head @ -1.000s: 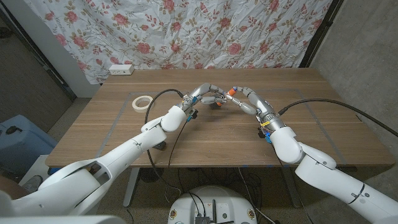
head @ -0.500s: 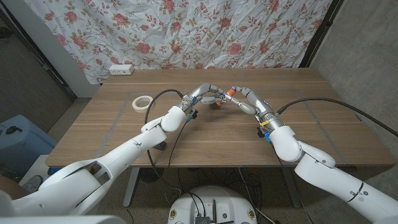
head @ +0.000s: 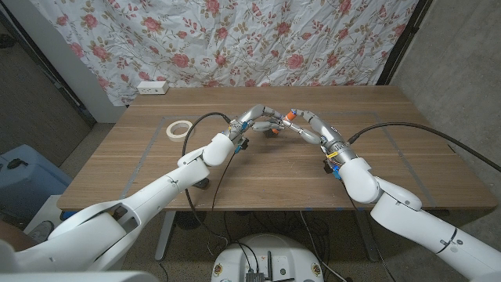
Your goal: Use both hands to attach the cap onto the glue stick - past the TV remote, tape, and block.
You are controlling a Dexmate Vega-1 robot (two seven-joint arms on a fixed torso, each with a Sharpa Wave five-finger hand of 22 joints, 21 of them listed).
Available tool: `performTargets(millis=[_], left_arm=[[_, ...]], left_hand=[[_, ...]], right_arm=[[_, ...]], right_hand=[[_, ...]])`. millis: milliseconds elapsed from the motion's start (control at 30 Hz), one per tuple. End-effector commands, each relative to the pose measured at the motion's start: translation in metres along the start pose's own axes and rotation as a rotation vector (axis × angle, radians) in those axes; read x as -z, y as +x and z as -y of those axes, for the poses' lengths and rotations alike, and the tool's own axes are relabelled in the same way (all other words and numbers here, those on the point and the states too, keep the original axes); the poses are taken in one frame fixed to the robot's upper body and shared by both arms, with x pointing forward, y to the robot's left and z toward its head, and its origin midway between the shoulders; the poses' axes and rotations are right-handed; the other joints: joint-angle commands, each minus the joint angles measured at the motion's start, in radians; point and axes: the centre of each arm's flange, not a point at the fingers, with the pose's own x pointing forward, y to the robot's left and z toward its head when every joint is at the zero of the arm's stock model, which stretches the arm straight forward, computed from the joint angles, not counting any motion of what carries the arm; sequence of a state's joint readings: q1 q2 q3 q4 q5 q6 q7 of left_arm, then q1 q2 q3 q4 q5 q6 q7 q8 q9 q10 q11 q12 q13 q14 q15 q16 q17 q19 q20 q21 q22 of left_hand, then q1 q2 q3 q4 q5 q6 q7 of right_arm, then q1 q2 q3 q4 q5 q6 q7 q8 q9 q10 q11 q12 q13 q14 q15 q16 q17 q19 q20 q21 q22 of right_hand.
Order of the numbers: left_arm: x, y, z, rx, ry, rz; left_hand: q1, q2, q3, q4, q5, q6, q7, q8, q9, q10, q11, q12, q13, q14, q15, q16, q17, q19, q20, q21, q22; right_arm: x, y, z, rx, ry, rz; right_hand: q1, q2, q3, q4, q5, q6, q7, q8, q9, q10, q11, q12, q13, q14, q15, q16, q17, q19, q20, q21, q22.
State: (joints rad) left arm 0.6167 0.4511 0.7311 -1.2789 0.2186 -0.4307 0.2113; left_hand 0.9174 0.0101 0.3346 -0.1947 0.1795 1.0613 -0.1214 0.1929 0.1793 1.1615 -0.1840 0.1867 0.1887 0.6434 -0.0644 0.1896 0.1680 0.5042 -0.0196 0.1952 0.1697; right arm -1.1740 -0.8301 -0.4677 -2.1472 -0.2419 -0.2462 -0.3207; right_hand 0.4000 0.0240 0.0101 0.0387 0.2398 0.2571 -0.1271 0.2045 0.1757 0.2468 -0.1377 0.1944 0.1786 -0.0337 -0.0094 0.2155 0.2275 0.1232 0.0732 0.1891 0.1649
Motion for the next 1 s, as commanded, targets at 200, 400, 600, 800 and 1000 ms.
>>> performTargets(millis=[200, 400, 600, 800, 1000], left_arm=[[-0.0011, 0.0027, -0.0013, -0.013, 0.003, 0.001], [-0.0010, 0.0031, -0.0017, -0.022, 0.000, -0.002], [-0.0005, 0.0038, -0.0025, -0.029, -0.003, -0.004], [-0.0001, 0.0043, -0.0029, -0.034, -0.003, -0.005], [0.0001, 0.0044, -0.0030, -0.036, -0.002, -0.006]], left_hand=[[0.026, 0.033, 0.031, 0.021, 0.006, 0.078, 0.044, 0.013, 0.018, 0.054, -0.026, 0.012, 0.005, 0.016, -0.140, 0.004, 0.005, 0.002, -0.008, 0.003, 0.004], [0.032, 0.036, 0.031, 0.022, 0.005, 0.098, 0.053, 0.021, 0.019, 0.073, -0.026, 0.017, 0.005, 0.032, -0.142, 0.009, 0.006, 0.003, -0.010, 0.002, 0.004], [0.035, 0.036, 0.030, 0.022, 0.005, 0.105, 0.055, 0.024, 0.019, 0.082, -0.025, 0.019, 0.005, 0.039, -0.144, 0.010, 0.007, 0.007, -0.012, 0.004, 0.004], [0.042, 0.036, 0.032, 0.019, 0.005, 0.109, 0.054, 0.026, 0.020, 0.087, -0.025, 0.019, 0.005, 0.044, -0.148, 0.010, 0.006, 0.007, -0.014, 0.004, 0.004], [0.053, 0.040, 0.035, 0.017, 0.006, 0.114, 0.053, 0.028, 0.021, 0.095, -0.023, 0.020, 0.005, 0.051, -0.152, 0.011, 0.007, 0.007, -0.014, 0.004, 0.004]], right_arm=[[-0.0012, 0.0017, -0.0018, -0.030, -0.042, -0.001], [-0.0011, 0.0026, -0.0022, -0.040, -0.058, -0.004], [-0.0013, 0.0030, -0.0027, -0.043, -0.068, -0.006], [-0.0017, 0.0032, -0.0033, -0.049, -0.080, -0.009], [-0.0025, 0.0038, -0.0048, -0.062, -0.095, -0.009]], right_hand=[[0.003, 0.000, 0.000, -0.006, -0.003, 0.013, -0.003, 0.003, 0.003, 0.010, -0.002, 0.005, 0.005, 0.001, -0.004, 0.009, -0.001, 0.010, 0.003, 0.003, 0.005], [0.000, 0.002, 0.000, -0.006, -0.004, 0.024, -0.004, 0.004, 0.003, 0.019, -0.006, 0.006, 0.004, 0.003, 0.000, 0.010, -0.003, 0.010, 0.004, 0.003, 0.005], [-0.006, 0.005, -0.001, -0.005, -0.005, 0.036, -0.007, 0.006, 0.003, 0.030, -0.008, 0.007, 0.004, 0.005, -0.002, 0.011, -0.003, 0.012, 0.003, 0.003, 0.005], [-0.009, 0.006, -0.002, -0.005, -0.006, 0.048, -0.009, 0.008, 0.003, 0.043, -0.013, 0.009, 0.004, 0.010, -0.004, 0.013, -0.004, 0.014, 0.002, 0.003, 0.005], [-0.011, 0.008, -0.003, -0.006, -0.007, 0.054, -0.012, 0.007, 0.002, 0.051, -0.014, 0.010, 0.004, 0.013, -0.004, 0.014, -0.005, 0.016, 0.001, 0.003, 0.005]])
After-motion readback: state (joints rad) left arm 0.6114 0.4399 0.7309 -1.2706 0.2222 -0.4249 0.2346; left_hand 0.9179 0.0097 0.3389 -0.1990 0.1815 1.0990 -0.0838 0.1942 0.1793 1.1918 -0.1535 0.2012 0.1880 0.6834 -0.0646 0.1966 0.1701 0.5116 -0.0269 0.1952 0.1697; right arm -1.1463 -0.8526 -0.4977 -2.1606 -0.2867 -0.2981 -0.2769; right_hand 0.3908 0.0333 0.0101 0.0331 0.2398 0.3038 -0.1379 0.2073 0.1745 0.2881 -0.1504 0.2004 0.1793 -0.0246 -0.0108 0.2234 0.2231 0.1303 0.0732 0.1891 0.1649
